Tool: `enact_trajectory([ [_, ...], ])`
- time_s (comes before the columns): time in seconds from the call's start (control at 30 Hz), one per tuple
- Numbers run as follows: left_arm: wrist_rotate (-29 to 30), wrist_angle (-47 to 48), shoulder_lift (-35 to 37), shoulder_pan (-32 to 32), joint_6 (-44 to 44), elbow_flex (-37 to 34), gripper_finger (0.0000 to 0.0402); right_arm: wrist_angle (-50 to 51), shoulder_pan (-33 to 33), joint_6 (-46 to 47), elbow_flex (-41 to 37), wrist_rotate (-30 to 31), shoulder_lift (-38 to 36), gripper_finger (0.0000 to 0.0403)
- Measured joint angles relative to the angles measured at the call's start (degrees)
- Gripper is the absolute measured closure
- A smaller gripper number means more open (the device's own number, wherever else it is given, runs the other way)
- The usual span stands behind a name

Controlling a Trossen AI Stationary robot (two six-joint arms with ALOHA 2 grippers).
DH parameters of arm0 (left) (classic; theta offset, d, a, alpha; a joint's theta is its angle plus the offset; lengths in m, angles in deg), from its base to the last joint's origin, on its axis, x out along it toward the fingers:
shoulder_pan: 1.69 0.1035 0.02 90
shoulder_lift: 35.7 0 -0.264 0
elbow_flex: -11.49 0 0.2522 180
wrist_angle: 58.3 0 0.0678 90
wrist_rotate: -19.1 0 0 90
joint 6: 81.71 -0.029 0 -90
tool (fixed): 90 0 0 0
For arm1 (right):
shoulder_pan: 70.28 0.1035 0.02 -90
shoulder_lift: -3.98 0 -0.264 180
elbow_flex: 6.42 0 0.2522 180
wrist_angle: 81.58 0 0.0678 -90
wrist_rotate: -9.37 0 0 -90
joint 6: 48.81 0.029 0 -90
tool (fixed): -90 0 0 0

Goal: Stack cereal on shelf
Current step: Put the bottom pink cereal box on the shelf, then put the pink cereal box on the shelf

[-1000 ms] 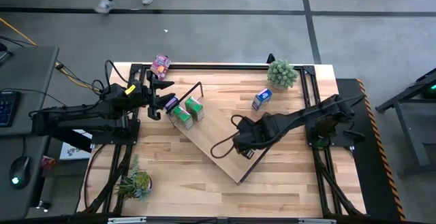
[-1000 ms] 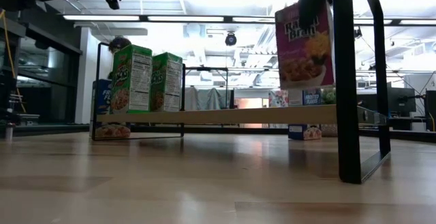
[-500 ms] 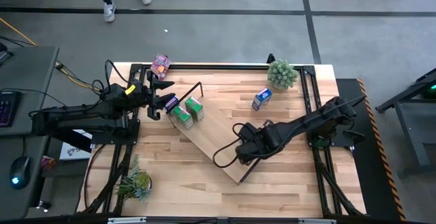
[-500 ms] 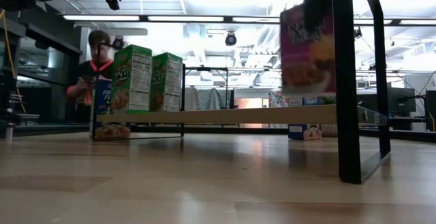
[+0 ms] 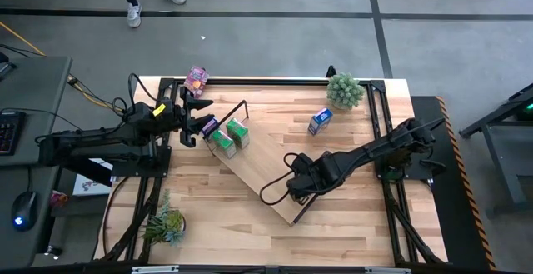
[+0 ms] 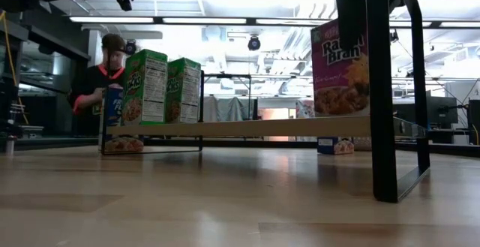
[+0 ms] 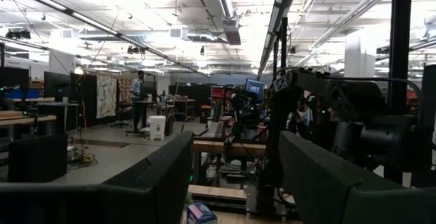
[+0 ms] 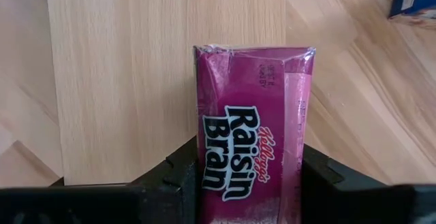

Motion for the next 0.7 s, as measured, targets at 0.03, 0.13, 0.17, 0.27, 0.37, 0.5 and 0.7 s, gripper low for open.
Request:
enact_trajectory([
  [0.03,0.00,-0.02,0.00,0.00,0.01,0.00,0.0193,-0.02,0.00,0.00,-0.02,-0.10,0.02,0.0256],
  [0.13,0.00,-0.02,0.00,0.00,-0.01,0.00,0.0193,-0.34,0.00,0.00,-0.02,-0.26,0.00,0.0256],
  [0.17,0.00,-0.02,0.02,0.00,-0.01,0.00,0.0193,-0.37,0.00,-0.02,-0.02,-0.26,0.00,0.0256],
  [0.27,-0.01,-0.02,0.00,0.00,0.00,0.00,0.0193,-0.39,0.00,-0.30,-0.02,-0.26,0.00,0.0248],
  [0.37,-0.02,-0.02,0.00,0.00,-0.01,0.00,0.0193,-0.41,0.00,-0.45,-0.02,-0.39,0.00,0.0225],
  [0.5,0.00,-0.01,0.00,0.00,-0.03,0.00,0.0193,-0.58,0.00,-1.54,0.09,-0.70,0.00,0.0184],
  [0.7,0.00,-0.02,0.01,0.00,-0.03,0.00,0.0193,-0.20,-0.59,-3.51,0.14,-0.74,-1.09,0.0145],
])
